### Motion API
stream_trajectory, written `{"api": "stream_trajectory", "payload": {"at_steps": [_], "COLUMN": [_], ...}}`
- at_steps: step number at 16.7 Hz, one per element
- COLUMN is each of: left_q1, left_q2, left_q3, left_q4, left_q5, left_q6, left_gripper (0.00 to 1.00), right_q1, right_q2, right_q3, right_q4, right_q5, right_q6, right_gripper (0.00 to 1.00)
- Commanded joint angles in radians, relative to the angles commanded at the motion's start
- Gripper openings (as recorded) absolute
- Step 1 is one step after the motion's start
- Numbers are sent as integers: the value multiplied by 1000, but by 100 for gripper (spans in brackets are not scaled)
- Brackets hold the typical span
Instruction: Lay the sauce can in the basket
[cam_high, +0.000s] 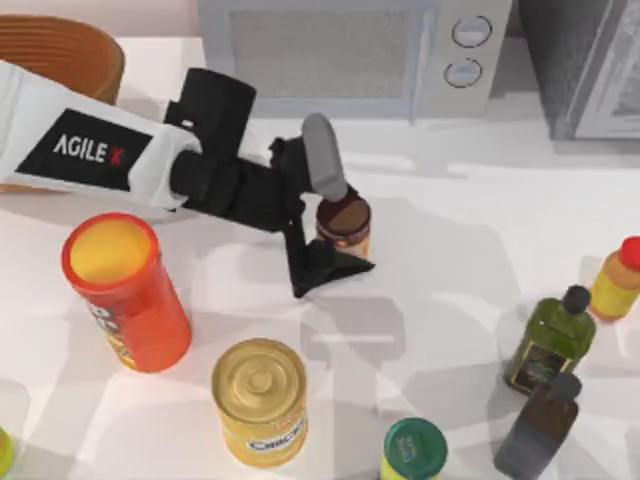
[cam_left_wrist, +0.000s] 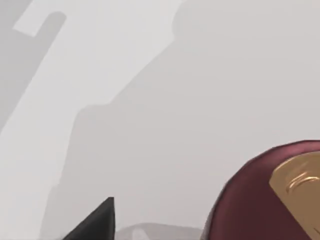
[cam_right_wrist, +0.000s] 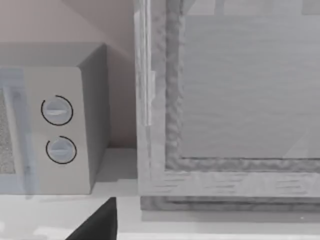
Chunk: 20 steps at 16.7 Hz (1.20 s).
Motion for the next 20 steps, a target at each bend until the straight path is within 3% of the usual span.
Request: {"api": "stream_trajectory", "payload": {"at_steps": [7, 20], "left_q1": [-14, -14], "left_q2": [41, 41], "left_q3": [-10, -10], "left_q4": [63, 63], "left_q5": [-8, -8], "left_q6": [-17, -17], "left_gripper": [100, 2], "right_q1": [0, 0], "right_q2": [0, 0], "right_q3": [0, 0], "right_q4": [0, 0], "right_q5": [0, 0], "right_q6": [0, 0], "right_gripper": [100, 100]}}
